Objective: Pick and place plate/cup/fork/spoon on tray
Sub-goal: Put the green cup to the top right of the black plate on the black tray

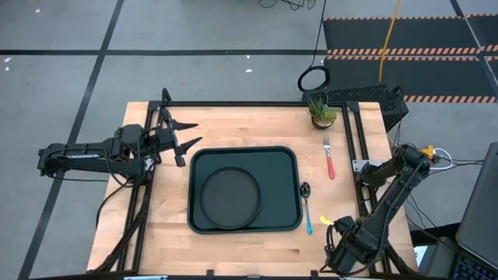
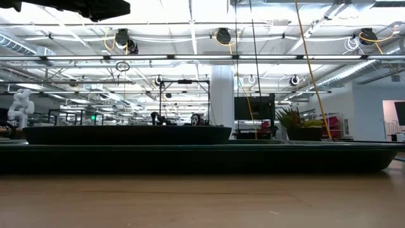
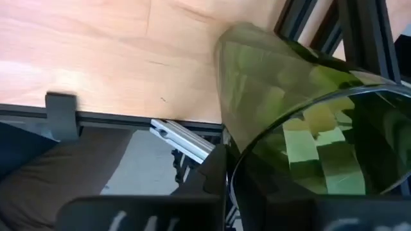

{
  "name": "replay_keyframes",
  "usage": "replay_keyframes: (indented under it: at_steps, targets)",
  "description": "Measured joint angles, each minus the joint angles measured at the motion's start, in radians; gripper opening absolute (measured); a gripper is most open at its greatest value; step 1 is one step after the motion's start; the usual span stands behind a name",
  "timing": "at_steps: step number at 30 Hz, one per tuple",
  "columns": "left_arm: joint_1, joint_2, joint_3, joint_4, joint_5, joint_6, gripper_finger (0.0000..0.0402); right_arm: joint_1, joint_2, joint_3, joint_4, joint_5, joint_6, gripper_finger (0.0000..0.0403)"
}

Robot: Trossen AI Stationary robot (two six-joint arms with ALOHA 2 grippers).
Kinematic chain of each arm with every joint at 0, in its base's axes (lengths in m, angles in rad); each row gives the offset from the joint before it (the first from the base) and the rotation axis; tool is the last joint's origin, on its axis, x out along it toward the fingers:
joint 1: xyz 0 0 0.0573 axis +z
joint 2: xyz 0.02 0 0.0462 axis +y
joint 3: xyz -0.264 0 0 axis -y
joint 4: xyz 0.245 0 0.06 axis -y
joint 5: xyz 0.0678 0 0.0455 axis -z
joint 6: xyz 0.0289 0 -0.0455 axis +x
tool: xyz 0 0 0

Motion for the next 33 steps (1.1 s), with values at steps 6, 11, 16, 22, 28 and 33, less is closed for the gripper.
replay_keyframes:
  at_steps: [6, 11, 16, 22, 28, 33]
  targets:
    - [0.000, 0.000, 0.000, 0.001, 0.000, 0.004, 0.0209, -0.001, -0.022, 0.000, 0.011, 0.001, 0.012, 0.0002]
    - [0.001, 0.000, 0.000, 0.019, 0.000, 0.008, 0.0209, -0.002, -0.057, 0.000, 0.009, 0.072, 0.006, 0.0001]
    - [0.001, 0.000, 0.000, 0.021, 0.000, 0.008, 0.0209, -0.022, -0.114, 0.000, -0.023, 0.136, -0.010, 0.0001]
    - [0.000, 0.000, 0.000, 0.053, 0.026, -0.005, 0.0209, -0.098, -0.184, 0.000, -0.130, 0.229, -0.111, 0.0001]
    - [0.000, 0.000, 0.000, 0.065, 0.051, -0.016, 0.0209, -0.244, -0.232, 0.000, -0.225, 0.326, -0.324, 0.0000]
    - [0.000, 0.000, 0.000, 0.062, 0.052, -0.016, 0.0209, -0.380, -0.245, 0.000, -0.226, 0.360, -0.518, 0.0000]
